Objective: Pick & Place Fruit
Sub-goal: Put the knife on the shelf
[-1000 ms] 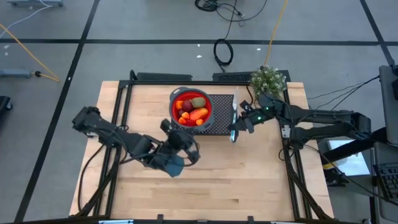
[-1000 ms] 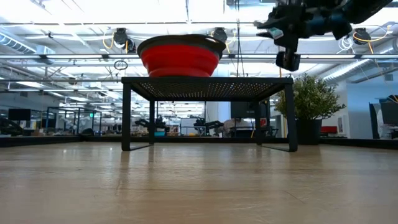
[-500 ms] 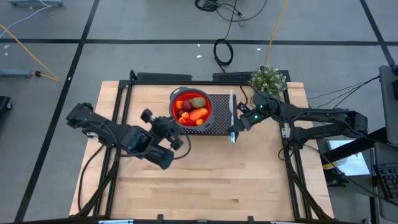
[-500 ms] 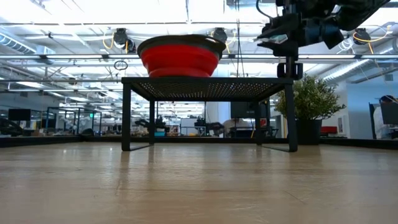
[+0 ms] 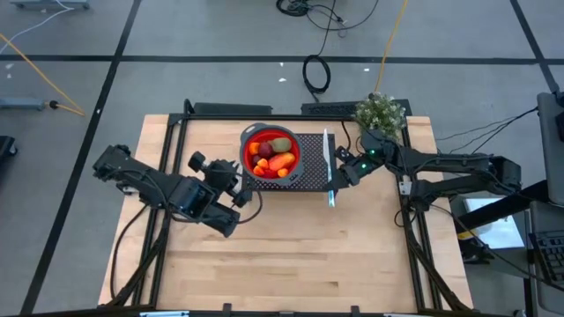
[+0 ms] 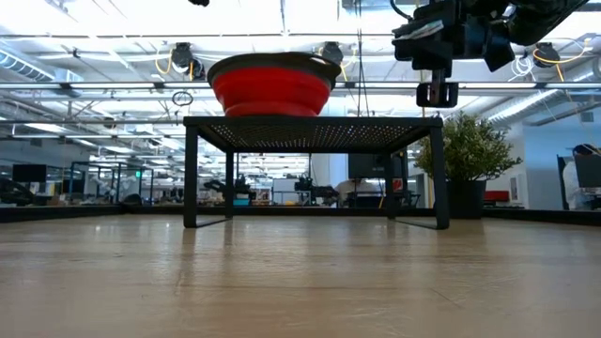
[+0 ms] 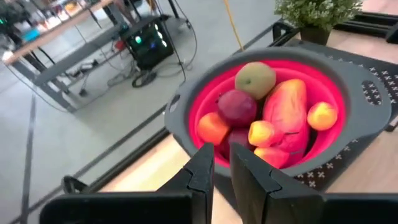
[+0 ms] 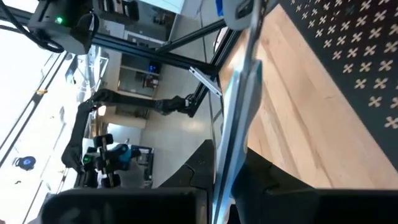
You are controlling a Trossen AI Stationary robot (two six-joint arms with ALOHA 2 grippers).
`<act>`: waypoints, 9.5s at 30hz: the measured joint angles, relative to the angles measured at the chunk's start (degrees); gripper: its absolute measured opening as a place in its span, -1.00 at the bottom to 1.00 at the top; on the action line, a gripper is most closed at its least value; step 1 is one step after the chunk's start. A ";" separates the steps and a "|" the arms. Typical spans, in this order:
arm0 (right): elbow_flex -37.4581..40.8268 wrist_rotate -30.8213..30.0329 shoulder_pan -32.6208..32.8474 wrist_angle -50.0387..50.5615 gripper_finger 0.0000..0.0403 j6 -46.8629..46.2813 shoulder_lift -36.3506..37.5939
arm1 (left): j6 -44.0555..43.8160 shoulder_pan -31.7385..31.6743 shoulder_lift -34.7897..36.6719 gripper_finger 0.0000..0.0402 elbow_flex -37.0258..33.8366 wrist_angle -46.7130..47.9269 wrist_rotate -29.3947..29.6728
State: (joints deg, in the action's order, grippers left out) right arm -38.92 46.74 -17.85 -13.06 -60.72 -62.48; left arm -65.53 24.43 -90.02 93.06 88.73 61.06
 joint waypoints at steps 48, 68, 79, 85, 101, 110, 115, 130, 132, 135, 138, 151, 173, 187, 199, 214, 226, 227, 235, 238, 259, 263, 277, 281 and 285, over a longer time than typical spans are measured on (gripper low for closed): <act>0.02 -7.33 -1.10 -3.65 -0.87 -8.64 -6.84 | 26.04 -6.03 52.50 -0.75 -62.93 -64.50 -17.65; 0.02 -15.56 -2.11 14.43 -0.87 -3.36 2.78 | 24.93 -6.19 56.98 -0.75 -76.19 -80.32 -22.60; 0.02 -12.15 -4.45 14.71 -0.86 -0.07 -0.90 | 25.45 -8.27 56.94 -0.75 -76.22 -81.82 -26.01; 0.02 -12.09 -5.01 14.67 -0.86 0.36 -1.82 | 25.39 -9.09 56.94 -0.75 -76.22 -81.79 -26.67; 0.02 -12.34 -5.35 14.53 -0.83 0.38 -3.98 | 26.32 -10.96 56.94 -0.75 -76.22 -82.35 -28.97; 0.02 -12.36 -7.18 14.56 -0.82 -0.03 -3.98 | 26.85 -10.97 56.94 -0.75 -76.22 -83.06 -30.43; 0.02 -12.41 -7.37 14.60 -0.77 -0.05 -3.98 | 26.83 -10.97 56.94 -0.75 -76.22 -83.08 -30.41; 0.02 -14.19 -7.74 14.61 -0.65 -0.15 -3.98 | 26.83 -10.97 56.94 -0.75 -76.22 -83.08 -31.55; 0.02 -15.10 -7.71 14.61 -0.65 -0.62 -3.98 | 27.08 -10.97 56.94 -0.75 -76.21 -83.08 -31.59; 0.02 -16.03 -7.72 14.60 -0.65 -0.71 -3.98 | 27.14 -10.97 56.94 -0.75 -76.19 -83.08 -31.59; 0.02 -16.58 -7.72 14.56 -0.65 -0.59 -3.96 | 27.33 -10.97 56.94 -0.75 -76.19 -83.08 -31.61; 0.02 -16.85 -7.64 9.87 -0.77 11.59 2.10 | 26.06 -10.97 56.93 -0.75 -76.19 -84.75 -32.37; 0.02 -16.81 7.12 31.95 -1.00 41.65 11.29 | 25.76 -10.97 56.91 -0.75 -76.17 -90.48 -29.03; -0.02 -24.84 13.36 27.32 -1.00 44.21 4.06 | 27.96 -10.97 56.94 -0.75 -76.17 -91.95 -28.95; -0.02 -33.42 14.60 24.83 -1.00 44.14 2.49 | 28.34 -10.97 56.94 -0.75 -76.17 -91.86 -28.95; 0.02 -33.18 14.58 20.24 -1.00 44.49 -0.98 | 28.18 -10.96 56.93 -0.75 -76.17 -91.84 -28.99; 0.02 -33.05 14.58 13.66 -1.00 43.44 -4.26 | 28.21 -10.97 56.93 -0.75 -76.17 -91.73 -28.99; 0.02 -33.05 14.58 13.29 -1.00 43.44 -4.56 | 28.21 -10.97 56.91 -0.75 -76.17 -91.70 -29.01; 0.02 -32.98 14.58 9.92 -1.00 42.52 -5.62 | 28.23 -10.95 56.91 -0.75 -76.17 -91.69 -29.01; 0.02 -31.07 14.53 9.89 -1.00 41.84 -5.28 | 28.23 -10.95 56.91 -0.75 -76.17 -91.69 -29.01; -3.28 -29.12 14.58 13.21 -0.83 45.68 4.48 | 28.13 -10.95 56.94 -0.75 -76.17 -91.77 -29.27; -10.70 -36.95 15.69 28.40 -0.71 50.11 4.18 | 28.10 -10.95 56.94 -0.75 -76.17 -91.81 -29.27; -31.78 -48.48 18.34 52.60 -0.77 36.32 -8.93 | 42.50 -10.95 56.98 -0.75 -76.17 -91.85 -29.08; -35.44 -49.12 18.43 53.48 -0.83 31.63 -12.79 | 44.95 -10.95 57.25 -0.75 -76.17 -90.72 -29.54; -38.78 -53.11 20.21 56.24 -0.92 26.69 -15.44 | 44.96 -10.93 57.61 -0.75 -76.15 -87.51 -30.04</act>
State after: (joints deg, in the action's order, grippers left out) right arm -77.69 -6.37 2.37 43.18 -34.03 -77.91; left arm -20.56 13.50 -32.40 16.91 1.22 31.03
